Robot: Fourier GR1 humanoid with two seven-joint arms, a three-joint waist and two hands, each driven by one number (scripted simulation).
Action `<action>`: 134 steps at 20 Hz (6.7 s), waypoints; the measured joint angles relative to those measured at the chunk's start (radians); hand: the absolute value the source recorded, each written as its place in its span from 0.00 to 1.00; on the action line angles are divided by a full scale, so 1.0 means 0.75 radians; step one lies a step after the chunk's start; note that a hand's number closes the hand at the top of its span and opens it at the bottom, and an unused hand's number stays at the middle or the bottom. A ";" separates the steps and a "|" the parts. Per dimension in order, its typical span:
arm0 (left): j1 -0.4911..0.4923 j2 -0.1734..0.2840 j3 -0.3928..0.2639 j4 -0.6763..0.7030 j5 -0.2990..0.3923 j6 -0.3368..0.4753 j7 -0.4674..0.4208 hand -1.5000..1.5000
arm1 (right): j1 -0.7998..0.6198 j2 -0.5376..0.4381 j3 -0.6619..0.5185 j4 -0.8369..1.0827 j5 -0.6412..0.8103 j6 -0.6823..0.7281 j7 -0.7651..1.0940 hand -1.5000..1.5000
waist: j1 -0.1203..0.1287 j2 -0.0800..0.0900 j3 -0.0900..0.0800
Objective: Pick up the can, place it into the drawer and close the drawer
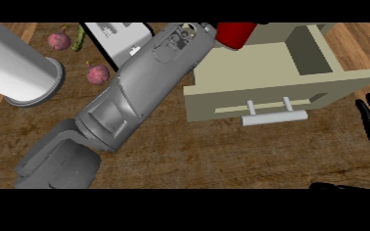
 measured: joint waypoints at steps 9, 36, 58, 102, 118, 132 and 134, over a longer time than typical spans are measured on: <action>0.050 0.000 -0.145 0.035 0.039 0.065 -0.063 0.00 | -0.028 0.001 0.016 0.010 0.012 -0.002 -0.006 0.00 | -0.026 0.006 0.000; 0.090 0.000 -0.204 0.024 0.271 0.238 -0.149 0.00 | -0.094 -0.136 0.085 -0.117 0.317 0.006 -0.078 0.00 | -0.021 0.007 -0.002; 0.060 0.025 -0.193 -0.090 0.330 0.306 -0.132 0.00 | -0.298 -0.285 0.462 0.246 1.324 -0.177 -0.137 0.00 | 0.128 -0.026 -0.004; 0.677 0.661 -0.219 -1.099 0.098 0.236 0.312 0.00 | -1.416 -0.189 0.080 2.216 1.741 -1.272 -0.272 0.00 | 0.226 -0.017 -0.004; 0.877 0.707 -0.193 -1.248 0.045 0.197 0.256 0.00 | -1.648 -0.242 0.006 2.496 1.720 -1.238 -0.344 0.00 | 0.227 0.002 -0.001; 0.969 0.744 -0.149 -1.311 0.040 0.178 0.248 0.00 | -1.706 -0.160 -0.319 2.435 1.315 -1.047 -0.743 0.00 | 0.205 0.002 0.004; 0.993 0.738 -0.153 -1.316 0.029 0.191 0.243 0.00 | -1.724 -0.133 -0.383 2.427 1.233 -0.996 -0.768 0.00 | 0.200 -0.001 0.004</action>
